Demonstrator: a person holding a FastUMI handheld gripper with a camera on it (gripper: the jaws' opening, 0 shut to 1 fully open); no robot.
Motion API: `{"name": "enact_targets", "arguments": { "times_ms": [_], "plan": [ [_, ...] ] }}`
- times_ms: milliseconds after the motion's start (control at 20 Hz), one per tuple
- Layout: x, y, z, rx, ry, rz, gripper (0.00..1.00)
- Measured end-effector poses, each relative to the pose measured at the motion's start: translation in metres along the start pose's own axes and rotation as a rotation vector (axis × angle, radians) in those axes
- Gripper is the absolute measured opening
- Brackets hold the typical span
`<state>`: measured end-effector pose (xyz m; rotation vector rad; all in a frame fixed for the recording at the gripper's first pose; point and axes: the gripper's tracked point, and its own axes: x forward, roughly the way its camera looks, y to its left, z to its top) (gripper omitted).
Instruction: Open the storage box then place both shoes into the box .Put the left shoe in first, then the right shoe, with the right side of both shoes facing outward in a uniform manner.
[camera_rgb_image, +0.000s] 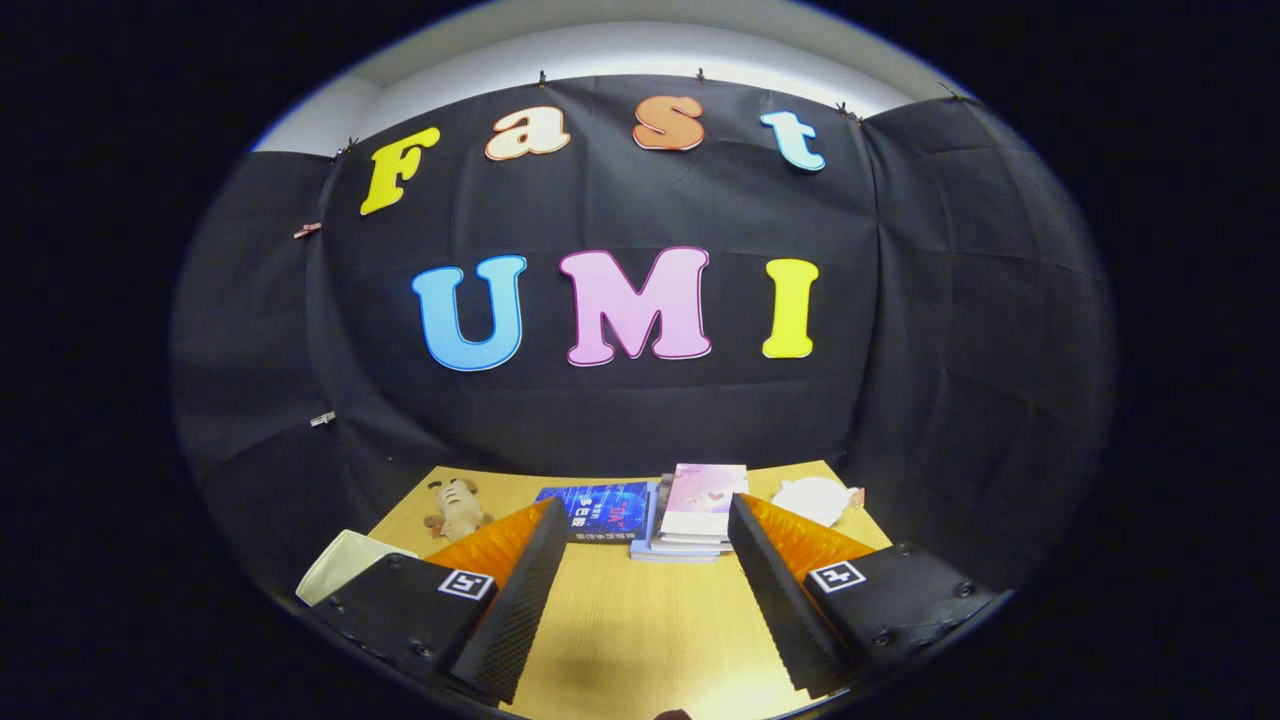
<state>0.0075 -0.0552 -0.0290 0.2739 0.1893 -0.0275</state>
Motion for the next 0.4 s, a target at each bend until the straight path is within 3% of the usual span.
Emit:
{"name": "enact_targets", "arguments": {
  "times_ms": [400],
  "plan": [
    [-0.016, -0.020, 0.021, -0.018, -0.086, -0.033, 0.98]
  ]
}}
